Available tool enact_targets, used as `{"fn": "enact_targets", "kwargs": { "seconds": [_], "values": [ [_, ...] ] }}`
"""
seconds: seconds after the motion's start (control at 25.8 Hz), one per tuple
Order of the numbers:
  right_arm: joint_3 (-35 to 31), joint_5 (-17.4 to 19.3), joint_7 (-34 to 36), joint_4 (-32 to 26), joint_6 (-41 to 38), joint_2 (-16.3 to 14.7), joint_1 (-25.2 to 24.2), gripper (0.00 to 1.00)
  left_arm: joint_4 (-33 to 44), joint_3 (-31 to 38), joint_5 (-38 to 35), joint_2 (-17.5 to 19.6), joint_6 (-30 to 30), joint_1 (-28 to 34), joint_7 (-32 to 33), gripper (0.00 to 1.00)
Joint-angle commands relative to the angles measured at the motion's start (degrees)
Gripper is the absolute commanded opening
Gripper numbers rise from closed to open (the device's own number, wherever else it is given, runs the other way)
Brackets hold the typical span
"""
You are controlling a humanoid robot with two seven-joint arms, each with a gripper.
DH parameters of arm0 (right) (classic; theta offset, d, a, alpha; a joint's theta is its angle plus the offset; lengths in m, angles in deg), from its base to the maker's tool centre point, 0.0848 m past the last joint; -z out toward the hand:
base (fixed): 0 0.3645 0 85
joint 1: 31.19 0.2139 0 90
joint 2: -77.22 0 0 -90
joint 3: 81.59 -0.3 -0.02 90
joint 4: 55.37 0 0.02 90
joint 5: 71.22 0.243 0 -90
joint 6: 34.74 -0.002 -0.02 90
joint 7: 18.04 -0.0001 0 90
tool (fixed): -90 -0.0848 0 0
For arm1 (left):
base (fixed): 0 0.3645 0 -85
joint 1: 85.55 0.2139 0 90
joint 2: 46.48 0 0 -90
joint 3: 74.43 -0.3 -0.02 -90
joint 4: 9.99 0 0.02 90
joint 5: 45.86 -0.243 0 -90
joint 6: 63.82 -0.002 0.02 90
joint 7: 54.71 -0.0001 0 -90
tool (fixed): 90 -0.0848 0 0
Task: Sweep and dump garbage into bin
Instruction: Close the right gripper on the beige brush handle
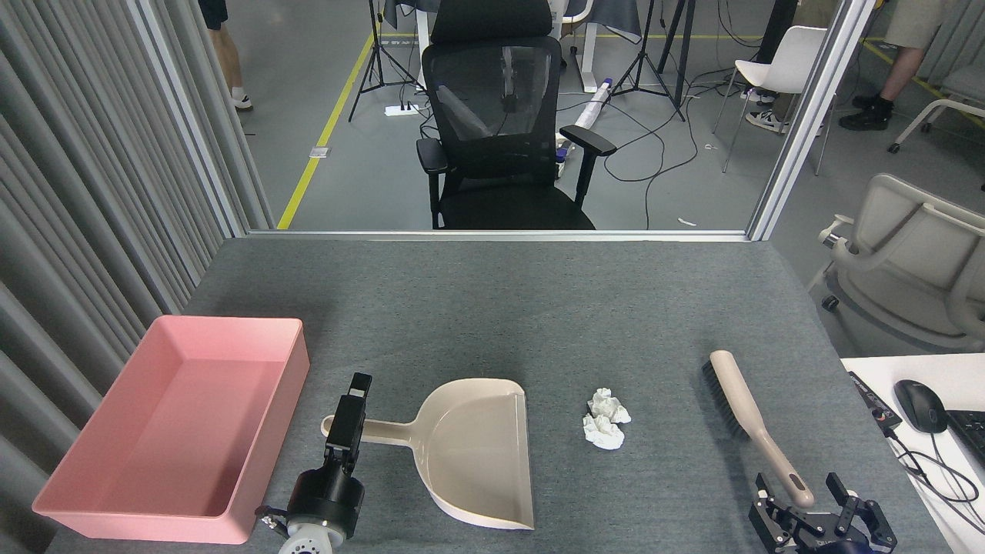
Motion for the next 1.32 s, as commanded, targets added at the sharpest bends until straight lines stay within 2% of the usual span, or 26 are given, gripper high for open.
{"fn": "enact_targets", "kwargs": {
  "seconds": [0.0, 0.46, 0.58, 0.77, 0.93, 1.28],
  "values": [
    [0.5, -1.5, 0.8, 0.6, 0.0, 0.0, 1.0, 1.00, 0.1, 0.2, -0.1, 0.0, 0.0, -0.1, 0.0, 1.00],
    [1.3, -2.0, 1.0, 0.7, 0.0, 0.0, 0.9, 0.99, 0.1, 0.2, -0.1, 0.0, 0.0, -0.1, 0.0, 1.00],
    [1.3, -3.4, 1.0, 0.7, 0.1, 0.1, 1.0, 0.99, 0.0, 0.2, -0.1, 0.0, 0.0, -0.1, 0.0, 1.00],
    [1.4, -3.6, 1.1, 0.7, 1.2, 0.2, 1.0, 0.97, 0.1, 0.2, -0.1, 0.0, 0.0, -0.1, 0.0, 1.00],
    [1.5, -3.8, 1.1, 0.7, 1.5, 0.4, 1.0, 0.87, 0.1, 0.2, -0.1, 0.0, 0.0, -0.1, 0.0, 1.00],
    [2.6, -3.7, 1.1, 0.7, 1.6, 0.4, 1.0, 0.83, 0.1, 0.2, -0.1, 0.0, 0.0, -0.1, 0.0, 1.00]
  ]
}}
